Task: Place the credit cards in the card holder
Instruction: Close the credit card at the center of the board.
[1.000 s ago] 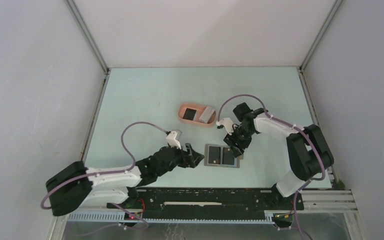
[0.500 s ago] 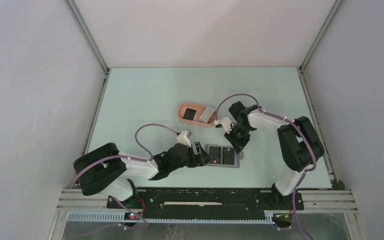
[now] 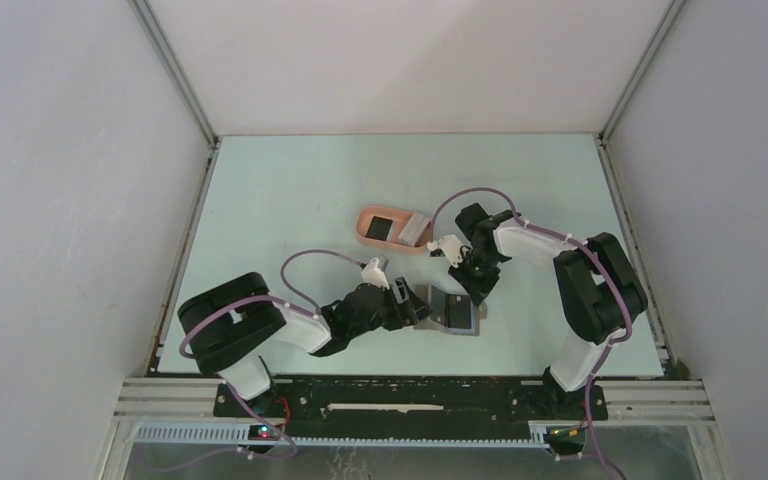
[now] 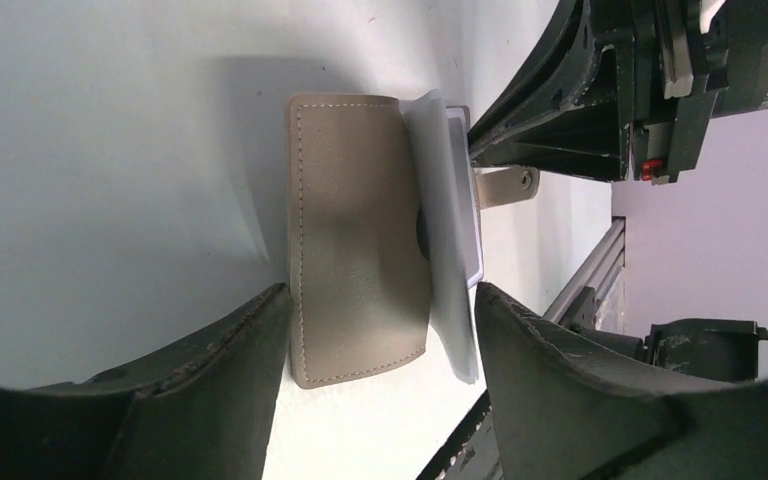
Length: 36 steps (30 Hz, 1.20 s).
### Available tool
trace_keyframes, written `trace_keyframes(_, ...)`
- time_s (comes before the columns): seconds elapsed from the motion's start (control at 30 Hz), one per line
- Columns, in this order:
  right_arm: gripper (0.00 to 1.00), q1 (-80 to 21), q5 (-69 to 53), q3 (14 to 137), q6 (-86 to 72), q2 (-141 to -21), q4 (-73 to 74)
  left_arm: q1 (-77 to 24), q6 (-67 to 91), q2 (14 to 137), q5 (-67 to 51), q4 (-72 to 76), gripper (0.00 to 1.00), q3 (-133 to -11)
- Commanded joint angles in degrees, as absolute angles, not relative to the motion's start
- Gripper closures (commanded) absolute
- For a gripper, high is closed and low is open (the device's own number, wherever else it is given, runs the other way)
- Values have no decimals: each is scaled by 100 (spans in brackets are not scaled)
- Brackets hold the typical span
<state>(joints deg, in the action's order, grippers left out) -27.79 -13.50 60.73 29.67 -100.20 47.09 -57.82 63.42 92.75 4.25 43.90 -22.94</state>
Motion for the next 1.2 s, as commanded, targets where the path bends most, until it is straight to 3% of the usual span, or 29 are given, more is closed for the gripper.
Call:
trace_keyframes(0.0,81,-2848,-1374,6023,2985,-10284,4721,-5810,6468,9364,45,4905,29,-2102)
trace_keyframes(0.53,81,-2830,-1526,6073,2997,-10279,4781,-5841,6552,9291,-614,5727,35,-2207)
trace_keyframes(1.17,80,-2834,-1564,6090,2992,-10289,4804,-5888,6579,9120,-505,5161,34,-2177)
